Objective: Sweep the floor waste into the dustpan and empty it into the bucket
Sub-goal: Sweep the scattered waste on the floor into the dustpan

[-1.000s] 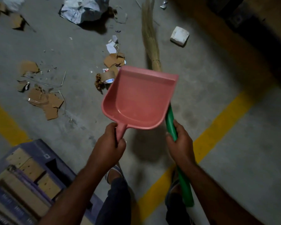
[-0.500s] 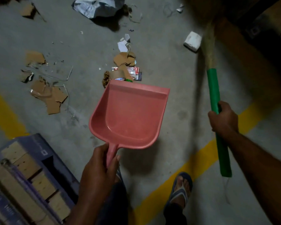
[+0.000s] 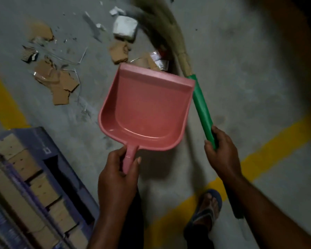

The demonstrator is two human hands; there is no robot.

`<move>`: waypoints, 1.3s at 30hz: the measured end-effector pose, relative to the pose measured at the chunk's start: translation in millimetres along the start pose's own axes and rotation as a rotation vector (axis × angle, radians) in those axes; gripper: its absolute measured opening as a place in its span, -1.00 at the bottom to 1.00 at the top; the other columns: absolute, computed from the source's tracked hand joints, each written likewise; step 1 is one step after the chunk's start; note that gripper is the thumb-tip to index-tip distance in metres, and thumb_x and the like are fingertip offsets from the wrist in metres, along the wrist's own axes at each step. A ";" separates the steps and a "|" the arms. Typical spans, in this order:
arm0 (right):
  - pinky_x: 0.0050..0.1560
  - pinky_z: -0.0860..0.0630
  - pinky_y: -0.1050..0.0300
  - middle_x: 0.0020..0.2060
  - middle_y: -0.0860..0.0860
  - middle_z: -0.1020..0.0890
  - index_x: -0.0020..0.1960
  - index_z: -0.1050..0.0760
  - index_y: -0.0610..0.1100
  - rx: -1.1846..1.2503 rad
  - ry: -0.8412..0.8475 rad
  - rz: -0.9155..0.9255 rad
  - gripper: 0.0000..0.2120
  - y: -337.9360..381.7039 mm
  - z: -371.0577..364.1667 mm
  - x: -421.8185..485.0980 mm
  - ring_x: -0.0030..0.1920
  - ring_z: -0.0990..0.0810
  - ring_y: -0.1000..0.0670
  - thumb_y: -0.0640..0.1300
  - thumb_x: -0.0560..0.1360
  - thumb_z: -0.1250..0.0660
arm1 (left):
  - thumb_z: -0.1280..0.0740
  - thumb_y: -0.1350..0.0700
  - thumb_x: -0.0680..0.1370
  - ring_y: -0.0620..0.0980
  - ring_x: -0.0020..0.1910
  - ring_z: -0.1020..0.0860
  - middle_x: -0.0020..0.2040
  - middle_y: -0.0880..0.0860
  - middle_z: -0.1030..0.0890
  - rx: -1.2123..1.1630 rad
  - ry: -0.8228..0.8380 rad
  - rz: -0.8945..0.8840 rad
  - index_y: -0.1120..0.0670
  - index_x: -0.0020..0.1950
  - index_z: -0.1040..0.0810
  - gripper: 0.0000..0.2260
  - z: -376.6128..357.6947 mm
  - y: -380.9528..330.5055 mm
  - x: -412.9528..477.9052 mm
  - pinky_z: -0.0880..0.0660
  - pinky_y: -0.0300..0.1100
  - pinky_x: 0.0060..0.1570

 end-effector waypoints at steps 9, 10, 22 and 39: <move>0.25 -0.46 -0.06 0.27 -0.20 -0.55 0.46 -0.37 -0.16 0.057 -0.014 -0.243 -0.45 -23.8 -33.8 -47.2 0.25 -0.54 -0.24 -0.20 0.49 -0.39 | -0.52 0.01 0.44 -0.20 -0.17 -0.56 -0.14 -0.32 -0.57 -0.113 -0.091 0.113 -0.21 0.10 -0.50 -0.68 17.7 37.4 1.7 -0.44 -0.16 -0.16; 0.26 -0.44 -0.05 0.27 -0.21 -0.55 0.45 -0.38 -0.18 0.061 0.024 -0.235 -0.45 -17.3 -48.3 -54.1 0.25 -0.54 -0.24 -0.22 0.48 -0.40 | -0.52 0.00 0.44 -0.18 -0.15 -0.57 -0.13 -0.33 -0.57 -0.122 -0.098 0.121 -0.21 0.11 -0.50 -0.68 20.8 41.2 0.7 -0.46 -0.15 -0.14; 0.30 -0.40 0.10 0.34 -0.07 -0.51 0.48 -0.34 -0.05 0.172 0.197 0.043 -0.45 128.4 -125.0 -42.8 0.30 -0.51 -0.07 -0.12 0.51 -0.34 | -0.51 0.02 0.45 -0.35 -0.18 -0.49 -0.17 -0.32 -0.51 -0.219 -0.243 0.196 -0.21 0.07 -0.48 -0.70 70.4 82.3 -8.4 -0.41 -0.14 -0.10; -0.26 -0.55 0.04 0.14 0.00 -0.54 0.45 -0.35 0.16 -0.732 0.571 0.767 -0.53 127.2 -98.7 -3.1 -0.14 -0.64 -0.16 0.07 0.56 -0.30 | -0.54 0.06 0.42 -0.14 -0.18 -0.58 -0.18 -0.33 -0.57 -0.267 -0.436 0.291 -0.22 0.07 -0.53 -0.68 94.8 124.1 -40.6 -0.44 -0.18 -0.16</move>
Point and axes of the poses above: each hand's wrist, its own x-axis towards the middle knuckle, its own z-axis out of the back of the hand, y = z × x, the point moved 10 cm from there along x, towards the middle knuckle
